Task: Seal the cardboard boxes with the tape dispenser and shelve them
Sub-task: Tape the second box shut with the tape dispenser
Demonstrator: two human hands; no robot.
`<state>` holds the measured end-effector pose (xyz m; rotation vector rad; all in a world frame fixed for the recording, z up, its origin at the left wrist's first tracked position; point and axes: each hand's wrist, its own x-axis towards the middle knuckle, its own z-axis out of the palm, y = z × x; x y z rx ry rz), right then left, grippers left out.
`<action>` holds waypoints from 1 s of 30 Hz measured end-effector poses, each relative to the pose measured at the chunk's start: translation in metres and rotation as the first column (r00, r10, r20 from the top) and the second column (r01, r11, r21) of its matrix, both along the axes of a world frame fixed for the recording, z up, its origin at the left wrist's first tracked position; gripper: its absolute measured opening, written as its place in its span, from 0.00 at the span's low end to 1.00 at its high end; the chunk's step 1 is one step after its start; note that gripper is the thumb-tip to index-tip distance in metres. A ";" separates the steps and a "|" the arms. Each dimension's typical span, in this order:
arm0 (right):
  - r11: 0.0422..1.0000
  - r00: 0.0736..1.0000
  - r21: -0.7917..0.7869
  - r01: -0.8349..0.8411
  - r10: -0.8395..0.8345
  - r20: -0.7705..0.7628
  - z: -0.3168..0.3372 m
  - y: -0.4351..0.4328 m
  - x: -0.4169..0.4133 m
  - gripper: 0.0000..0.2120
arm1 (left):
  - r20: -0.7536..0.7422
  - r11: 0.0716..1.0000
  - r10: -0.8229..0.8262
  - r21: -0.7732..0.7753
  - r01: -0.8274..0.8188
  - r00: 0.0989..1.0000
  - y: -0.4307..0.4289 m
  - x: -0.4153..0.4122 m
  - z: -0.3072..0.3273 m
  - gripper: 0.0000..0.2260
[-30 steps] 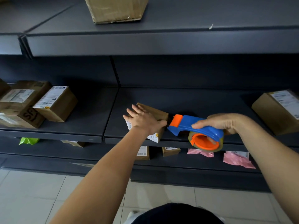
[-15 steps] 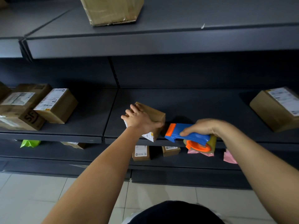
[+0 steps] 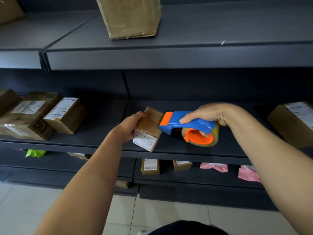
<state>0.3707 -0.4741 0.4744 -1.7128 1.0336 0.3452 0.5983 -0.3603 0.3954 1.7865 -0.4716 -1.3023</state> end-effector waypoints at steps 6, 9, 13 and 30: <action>0.999 0.999 0.000 -0.041 0.041 0.036 0.004 0.003 0.037 0.16 | 0.526 0.998 0.044 0.013 -0.060 0.849 -0.014 0.004 0.000 0.23; 1.000 0.999 0.000 -0.013 0.013 0.035 0.004 0.002 0.038 0.17 | 0.605 0.997 0.042 0.026 -0.073 0.795 -0.013 0.003 -0.004 0.23; 0.996 0.996 0.055 0.070 -0.072 0.044 -0.006 0.002 0.010 0.19 | 0.605 0.998 0.037 0.014 -0.057 0.795 -0.016 0.008 -0.006 0.23; 0.996 0.993 0.040 0.083 -0.079 -0.087 -0.044 0.016 0.031 0.17 | 0.487 0.998 0.048 0.000 -0.055 0.872 -0.019 0.019 -0.008 0.25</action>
